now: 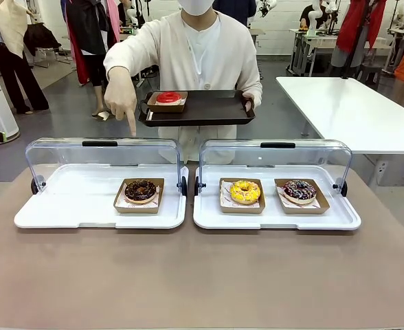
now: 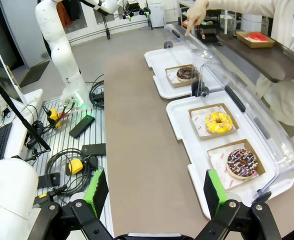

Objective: Provide the desired donut to the person.
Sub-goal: Pick up and lift the Paper togo box containing the Donut pointed at by the person.

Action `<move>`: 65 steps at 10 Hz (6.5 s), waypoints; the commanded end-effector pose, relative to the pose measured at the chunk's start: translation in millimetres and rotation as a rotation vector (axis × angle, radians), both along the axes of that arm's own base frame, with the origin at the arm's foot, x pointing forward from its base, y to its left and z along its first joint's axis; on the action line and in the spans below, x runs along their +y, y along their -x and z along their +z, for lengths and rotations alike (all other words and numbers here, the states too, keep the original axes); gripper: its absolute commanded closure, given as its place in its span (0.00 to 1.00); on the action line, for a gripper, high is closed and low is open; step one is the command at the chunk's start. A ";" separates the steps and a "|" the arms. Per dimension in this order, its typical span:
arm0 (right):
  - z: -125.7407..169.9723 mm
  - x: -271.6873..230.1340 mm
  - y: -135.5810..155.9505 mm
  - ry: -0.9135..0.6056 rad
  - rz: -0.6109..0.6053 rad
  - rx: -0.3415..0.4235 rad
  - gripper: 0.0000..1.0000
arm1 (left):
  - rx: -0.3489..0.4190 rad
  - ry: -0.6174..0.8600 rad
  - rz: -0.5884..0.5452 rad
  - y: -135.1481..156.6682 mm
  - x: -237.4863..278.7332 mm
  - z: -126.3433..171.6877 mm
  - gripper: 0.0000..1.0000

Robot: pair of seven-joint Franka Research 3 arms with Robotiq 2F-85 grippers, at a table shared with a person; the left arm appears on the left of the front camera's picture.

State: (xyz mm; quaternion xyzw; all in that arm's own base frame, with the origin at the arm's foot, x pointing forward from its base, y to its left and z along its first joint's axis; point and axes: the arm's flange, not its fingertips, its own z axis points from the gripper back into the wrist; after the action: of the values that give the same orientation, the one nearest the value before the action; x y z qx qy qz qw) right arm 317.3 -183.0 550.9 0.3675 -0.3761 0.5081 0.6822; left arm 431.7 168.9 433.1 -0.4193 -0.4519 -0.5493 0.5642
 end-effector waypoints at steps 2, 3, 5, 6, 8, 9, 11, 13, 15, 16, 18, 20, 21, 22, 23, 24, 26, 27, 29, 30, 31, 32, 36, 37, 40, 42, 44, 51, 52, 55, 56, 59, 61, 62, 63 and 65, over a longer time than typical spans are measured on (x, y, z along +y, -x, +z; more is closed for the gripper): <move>0.2 1.1 -0.1 -0.009 0.005 -0.005 0.00 | -0.015 0.001 -0.001 0.7 1.6 1.6 0.00; 0.2 1.1 -0.1 -0.009 0.005 -0.005 0.00 | -0.015 0.001 -0.001 0.7 1.6 1.6 0.00; 0.2 1.1 -0.1 -0.009 0.005 -0.005 0.00 | -0.015 0.001 -0.001 0.7 1.6 1.6 0.00; 0.2 1.1 -0.1 -0.009 0.005 -0.005 0.00 | -0.015 0.001 -0.001 0.7 1.6 1.6 0.00; 0.2 1.1 -0.1 -0.009 0.005 -0.005 0.00 | -0.015 0.001 -0.001 0.7 1.6 1.6 0.00; 0.2 1.1 -0.1 -0.009 0.005 -0.005 0.00 | 0.000 0.000 0.001 0.2 0.4 0.0 0.00; 0.2 1.1 -0.1 -0.009 0.005 -0.005 0.00 | 0.002 -0.228 -0.044 16.0 -14.9 53.3 0.00; 0.2 1.1 -0.1 -0.009 0.005 -0.005 0.00 | 0.006 -0.400 -0.095 18.1 -37.3 105.5 0.00; 0.2 1.1 -0.1 -0.009 0.005 -0.005 0.00 | 0.044 -0.574 -0.166 12.7 -74.6 152.5 0.00; 0.2 1.1 -0.1 -0.009 0.005 -0.005 0.00 | 0.062 -0.677 -0.169 8.5 -99.3 167.0 0.00; 0.2 1.1 -0.1 -0.009 0.005 -0.005 0.00 | 0.067 -0.908 -0.113 -2.6 -160.0 178.7 0.00; 0.2 1.1 -0.1 -0.009 0.005 -0.005 0.00 | 0.063 -1.068 -0.082 -22.1 -224.5 167.5 0.00; 0.2 1.1 -0.1 -0.009 0.005 -0.005 0.00 | 0.054 -1.107 -0.057 -33.6 -249.7 159.4 0.00; 0.2 1.1 -0.1 -0.009 0.005 -0.005 0.00 | 0.035 -1.136 -0.063 -41.8 -275.0 148.5 0.00; 0.2 1.1 -0.1 -0.009 0.005 -0.005 0.00 | 0.033 -1.177 -0.072 -44.8 -304.0 129.5 0.00; 0.2 1.1 -0.1 -0.009 0.005 -0.005 0.00 | 0.006 -1.212 -0.065 -47.3 -323.9 112.3 0.00; 0.2 1.1 -0.1 -0.009 0.005 -0.005 0.00 | -0.015 -1.254 -0.063 -51.3 -348.9 76.5 0.00; 0.2 1.1 -0.1 -0.009 0.005 -0.005 0.00 | -0.022 -1.254 -0.056 -49.9 -358.0 64.1 0.00; 0.2 1.1 -0.1 -0.009 0.005 -0.005 0.00 | -0.073 -1.260 -0.025 -45.8 -360.3 57.7 0.00; 0.2 1.1 -0.1 -0.009 0.005 -0.005 0.00 | -0.092 -1.211 -0.032 -36.4 -349.5 61.4 0.00; 0.2 1.1 -0.1 -0.009 0.005 -0.005 0.00 | -0.044 -1.234 -0.079 -53.1 -363.3 54.8 0.00; 0.2 1.1 -0.1 -0.009 0.005 -0.005 0.00 | -0.044 -1.234 -0.079 -53.1 -363.3 54.8 0.00; 0.2 1.1 -0.1 -0.009 0.005 -0.005 0.00 | -0.044 -1.234 -0.079 -53.1 -363.3 54.8 0.00; 0.2 1.1 -0.1 -0.009 0.005 -0.005 0.00 | -0.044 -1.234 -0.079 -53.1 -363.3 54.8 0.00; 0.2 1.1 -0.1 -0.009 0.005 -0.005 0.00 | -0.016 -1.260 -0.046 -44.9 -384.0 13.8 0.00; 0.2 1.1 -0.1 -0.009 0.005 -0.005 0.00 | 0.010 -1.242 -0.074 -37.9 -401.9 -14.5 0.00; 0.2 1.1 -0.1 -0.009 0.005 -0.005 0.00 | 0.039 -1.297 -0.077 -47.6 -406.6 -37.5 0.00; 0.2 1.1 -0.1 -0.009 0.005 -0.005 0.00 | 0.009 -1.309 -0.029 -70.4 -386.9 -78.1 0.00; 0.2 1.1 -0.1 -0.009 0.005 -0.005 0.00 | 0.002 -1.287 -0.050 -76.0 -381.0 -80.8 0.00; 0.2 1.1 -0.1 -0.009 0.005 -0.005 0.00 | 0.011 -1.261 -0.052 -78.5 -375.0 -89.2 0.00; 0.2 1.1 -0.1 -0.009 0.005 -0.005 0.00 | 0.014 -1.261 -0.053 -80.6 -372.9 -88.0 0.00; 0.2 1.1 -0.1 -0.009 0.005 -0.005 0.00 | 0.023 -1.274 -0.035 -76.6 -374.2 -89.4 0.00; 0.2 1.1 -0.1 -0.009 0.005 -0.005 0.00 | 0.011 -1.303 -0.012 -76.4 -373.1 -88.6 0.00; 0.2 1.1 -0.1 -0.009 0.005 -0.005 0.00 | 0.011 -1.318 0.012 -72.3 -374.9 -92.8 0.00; 0.2 1.1 -0.1 -0.009 0.005 -0.005 0.00 | 0.006 -1.326 0.030 -69.1 -373.6 -94.4 0.00; 0.2 1.1 -0.1 -0.009 0.005 -0.005 0.00 | 0.005 -1.325 0.033 -62.4 -369.9 -95.3 0.00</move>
State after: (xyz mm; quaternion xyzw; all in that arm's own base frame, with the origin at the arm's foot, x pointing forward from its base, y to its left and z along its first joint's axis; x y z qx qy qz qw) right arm 317.4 -182.5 551.2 0.3670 -0.3754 0.5085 0.6825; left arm 504.9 -203.6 339.1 0.0058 -0.0188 -0.7061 0.7079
